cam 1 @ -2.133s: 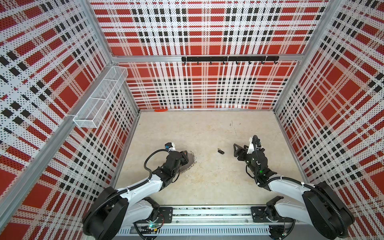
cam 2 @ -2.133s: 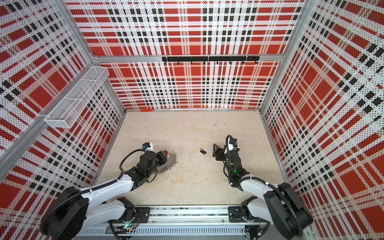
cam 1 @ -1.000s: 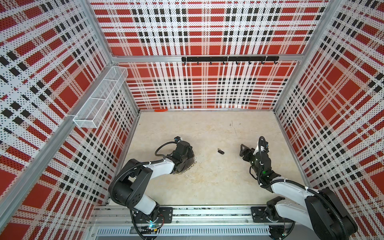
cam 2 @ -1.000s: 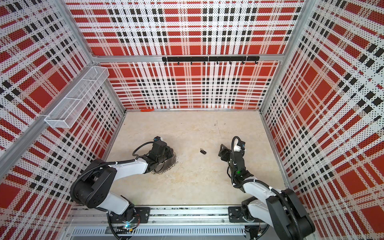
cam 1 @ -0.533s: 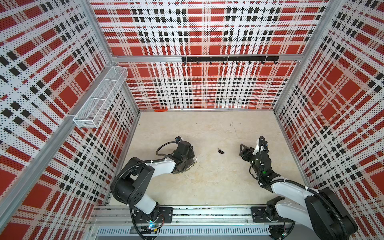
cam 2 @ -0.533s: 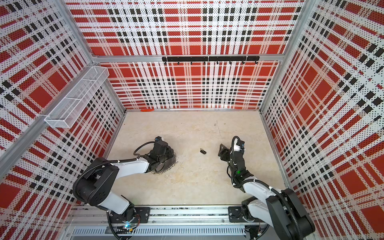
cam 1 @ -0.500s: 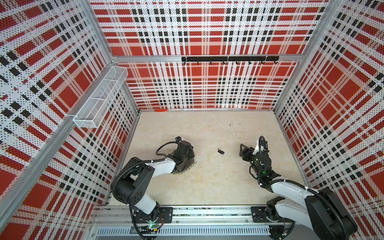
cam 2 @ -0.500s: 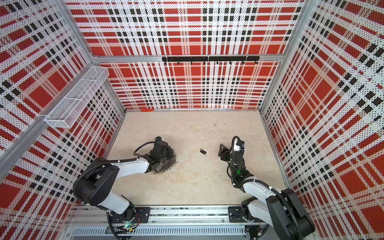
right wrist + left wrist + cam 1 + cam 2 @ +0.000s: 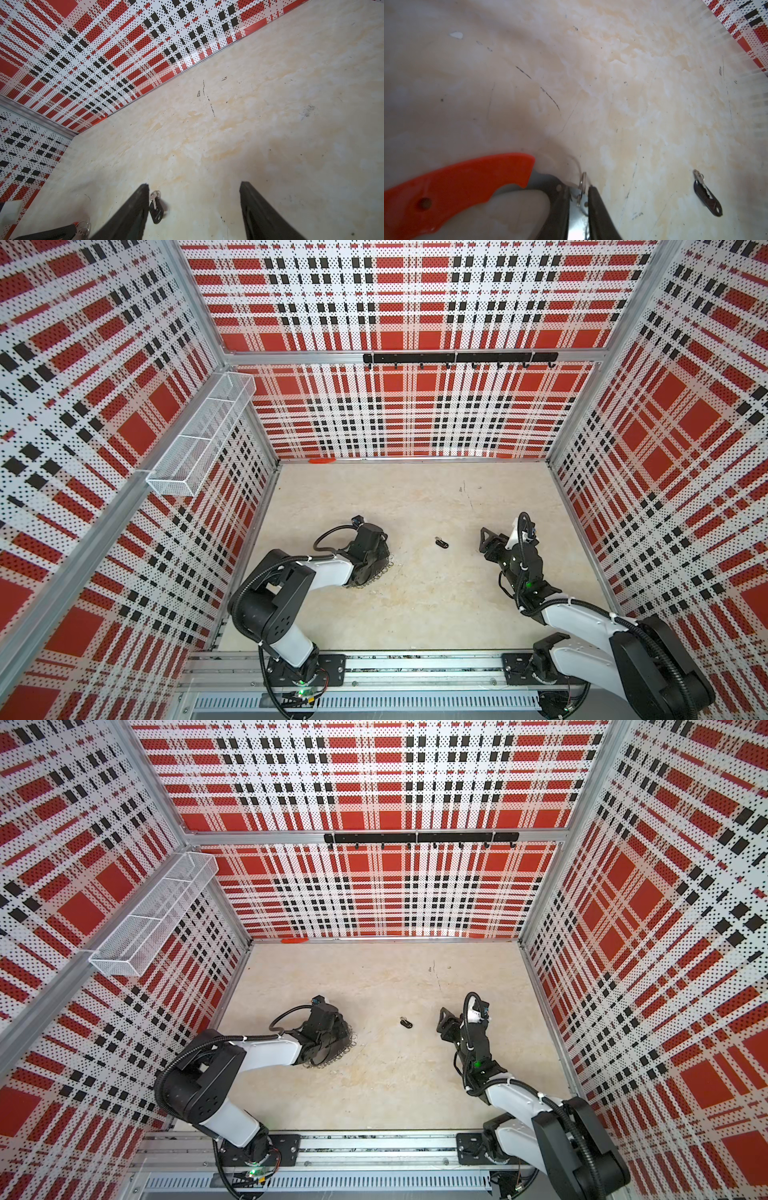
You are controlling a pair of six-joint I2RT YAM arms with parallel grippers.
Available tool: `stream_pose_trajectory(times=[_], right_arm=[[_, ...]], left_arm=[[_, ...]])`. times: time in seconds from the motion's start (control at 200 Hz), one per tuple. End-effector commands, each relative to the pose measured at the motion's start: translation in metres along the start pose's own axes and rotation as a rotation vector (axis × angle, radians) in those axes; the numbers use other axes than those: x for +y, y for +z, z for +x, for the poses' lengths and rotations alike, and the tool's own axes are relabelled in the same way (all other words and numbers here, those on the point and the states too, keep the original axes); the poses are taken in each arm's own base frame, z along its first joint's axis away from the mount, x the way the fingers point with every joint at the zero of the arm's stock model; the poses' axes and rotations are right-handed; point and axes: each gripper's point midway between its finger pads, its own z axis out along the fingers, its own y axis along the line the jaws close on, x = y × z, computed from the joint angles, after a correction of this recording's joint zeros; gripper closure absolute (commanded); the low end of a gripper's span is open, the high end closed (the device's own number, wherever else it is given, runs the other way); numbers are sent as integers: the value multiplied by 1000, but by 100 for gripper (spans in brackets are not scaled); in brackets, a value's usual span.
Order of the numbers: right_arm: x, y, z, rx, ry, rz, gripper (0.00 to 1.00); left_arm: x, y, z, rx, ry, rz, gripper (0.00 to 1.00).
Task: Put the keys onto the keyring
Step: 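Close the left gripper on the wire ring edge of the keyring plate, then lift the keyring plate with the left gripper while the right gripper moves toward it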
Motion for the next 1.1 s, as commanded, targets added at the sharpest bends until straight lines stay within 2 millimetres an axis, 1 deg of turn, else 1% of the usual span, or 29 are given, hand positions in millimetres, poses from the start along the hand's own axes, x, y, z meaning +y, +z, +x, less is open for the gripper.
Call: stream_pose_trajectory(times=[0.0,0.316,0.446,0.516,0.586,0.702,0.807,0.927,0.997,1.097], right_arm=[[1,-1,-5,-26,8,-8,28],[1,-1,-4,-22,7,-9,29],[2,-1,-5,-22,7,-11,30],[2,-1,-5,-22,8,-13,30],[2,0,-4,-18,5,-12,30],[2,0,-4,-19,4,-10,30],[1,0,-7,-26,-1,-2,29],[-10,-1,-13,-51,-36,74,24],[-15,0,-15,-56,-69,104,22],[-11,2,-14,-44,-84,92,21]], left_arm=[[-5,5,-1,0,7,13,80],[-8,7,1,-1,21,11,83],[-11,7,1,-3,33,10,87],[-13,7,0,-5,44,7,91],[-15,7,0,-7,59,3,100],[-19,3,-3,-22,106,-8,100],[-30,-9,-12,-61,195,-9,100],[-54,-31,-22,-99,362,64,100],[-67,-48,-27,-134,477,110,100],[-82,-78,-34,-202,630,208,100]])
